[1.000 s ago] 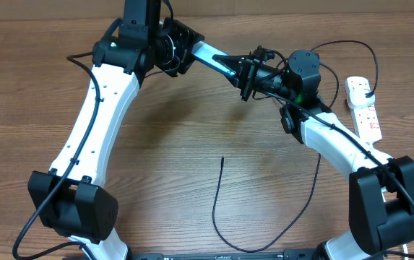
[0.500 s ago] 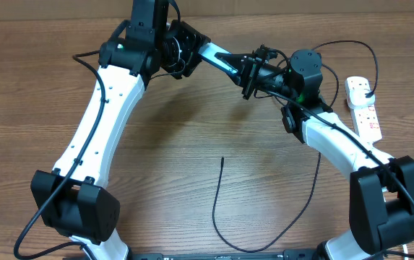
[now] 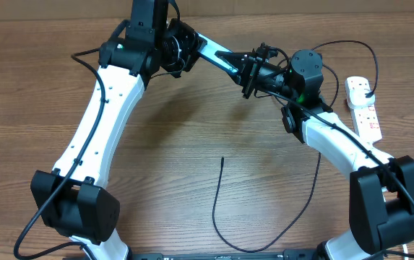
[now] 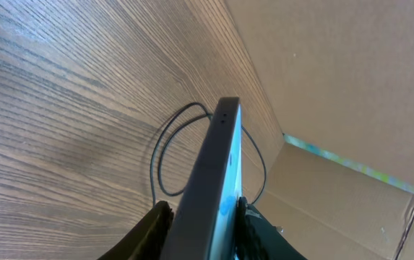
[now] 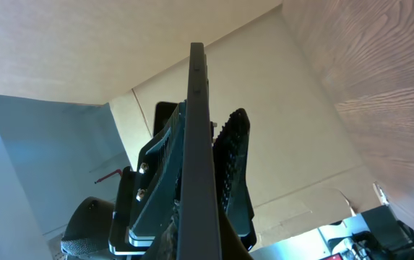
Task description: Plug charger to phone and switch on socket
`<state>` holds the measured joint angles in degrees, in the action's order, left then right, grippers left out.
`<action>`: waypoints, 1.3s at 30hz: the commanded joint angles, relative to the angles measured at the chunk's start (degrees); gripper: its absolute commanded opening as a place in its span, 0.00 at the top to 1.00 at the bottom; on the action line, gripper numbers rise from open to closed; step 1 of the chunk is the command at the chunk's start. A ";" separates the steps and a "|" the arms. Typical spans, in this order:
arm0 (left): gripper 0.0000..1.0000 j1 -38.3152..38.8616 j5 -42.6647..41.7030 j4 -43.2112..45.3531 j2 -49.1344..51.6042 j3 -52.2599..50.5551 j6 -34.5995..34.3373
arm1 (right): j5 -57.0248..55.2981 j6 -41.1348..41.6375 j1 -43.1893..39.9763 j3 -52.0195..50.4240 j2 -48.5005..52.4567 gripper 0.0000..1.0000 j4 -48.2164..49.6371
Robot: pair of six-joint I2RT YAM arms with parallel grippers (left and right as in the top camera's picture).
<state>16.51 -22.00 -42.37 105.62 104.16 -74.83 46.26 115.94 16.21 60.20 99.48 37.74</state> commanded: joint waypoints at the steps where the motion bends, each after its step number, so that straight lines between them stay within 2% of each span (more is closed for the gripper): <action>1: 0.69 0.13 1.03 -0.17 -0.63 -0.92 1.16 | 0.42 7.91 -0.17 1.01 -0.24 0.96 1.68; 3: 0.71 0.13 1.05 -0.17 -0.63 -0.92 1.16 | 0.79 7.91 -0.17 1.01 -0.24 0.96 1.70; 7: 0.82 0.13 1.05 0.13 -0.63 -0.92 1.18 | 1.38 7.91 -0.17 1.01 -0.24 0.96 1.68; 14: 0.86 0.13 1.03 0.44 -0.63 -0.92 1.20 | 1.88 7.91 -0.17 1.01 -0.24 0.96 1.68; 19: 0.94 0.13 1.05 0.44 -0.61 -0.94 1.22 | 1.86 7.91 -0.17 1.01 -0.24 0.95 1.68; 26: 0.95 0.13 1.07 0.68 -0.63 -0.92 2.03 | 1.84 7.91 -0.17 1.01 -0.24 0.79 1.68; 34: 0.95 0.13 1.03 0.79 -0.63 -0.92 2.78 | 1.86 7.91 -0.20 1.01 -0.24 0.71 1.68; 39: 0.95 0.13 1.01 0.85 -0.63 -0.92 3.10 | 1.84 7.91 -0.20 1.01 -0.24 0.59 1.70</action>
<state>16.51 -22.00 -41.25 105.62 104.12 -74.56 48.21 115.92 16.40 60.14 99.88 38.46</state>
